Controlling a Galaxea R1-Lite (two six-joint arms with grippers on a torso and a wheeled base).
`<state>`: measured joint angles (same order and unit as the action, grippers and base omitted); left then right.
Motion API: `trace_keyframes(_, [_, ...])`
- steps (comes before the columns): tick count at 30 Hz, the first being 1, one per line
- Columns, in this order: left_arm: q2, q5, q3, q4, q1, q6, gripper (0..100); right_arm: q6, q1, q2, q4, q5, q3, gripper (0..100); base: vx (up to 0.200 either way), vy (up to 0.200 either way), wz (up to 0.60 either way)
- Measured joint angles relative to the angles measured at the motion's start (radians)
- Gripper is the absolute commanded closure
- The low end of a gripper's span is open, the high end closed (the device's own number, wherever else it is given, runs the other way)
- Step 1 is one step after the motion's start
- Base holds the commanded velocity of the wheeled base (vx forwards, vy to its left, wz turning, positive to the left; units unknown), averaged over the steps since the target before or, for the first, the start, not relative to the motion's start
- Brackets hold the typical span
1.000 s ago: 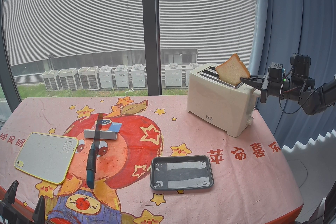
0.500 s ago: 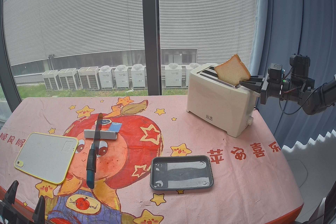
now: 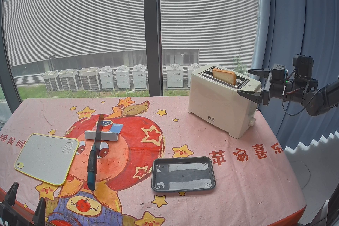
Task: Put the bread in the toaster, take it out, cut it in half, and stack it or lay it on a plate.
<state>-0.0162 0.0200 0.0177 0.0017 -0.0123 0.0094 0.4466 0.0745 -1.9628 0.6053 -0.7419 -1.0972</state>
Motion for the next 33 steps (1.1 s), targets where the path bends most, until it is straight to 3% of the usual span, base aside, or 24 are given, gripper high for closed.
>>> trace_keyframes(17, [0.000, 0.000, 0.000, -0.001, 0.000, -0.001, 0, -0.015, -0.001, 0.031, 0.000, 0.010, 0.020, 0, 0.000, 0.000, 0.00])
trace_keyframes(24, [0.000, 0.000, 0.000, -0.002, 0.000, -0.002, 0, -0.109, 0.012, 0.108, 0.000, 0.056, 0.104, 0, 0.000, 0.000, 0.00])
trace_keyframes(28, [0.000, 0.000, 0.000, -0.002, 0.000, -0.002, 0, -0.153, 0.035, 0.168, 0.001, 0.122, 0.159, 0, 0.000, 0.000, 0.00])
trace_keyframes(33, [0.000, 0.000, 0.000, -0.002, 0.000, -0.002, 0, -0.217, 0.079, 0.251, 0.010, 0.168, 0.237, 0, 0.000, 0.000, 0.00])
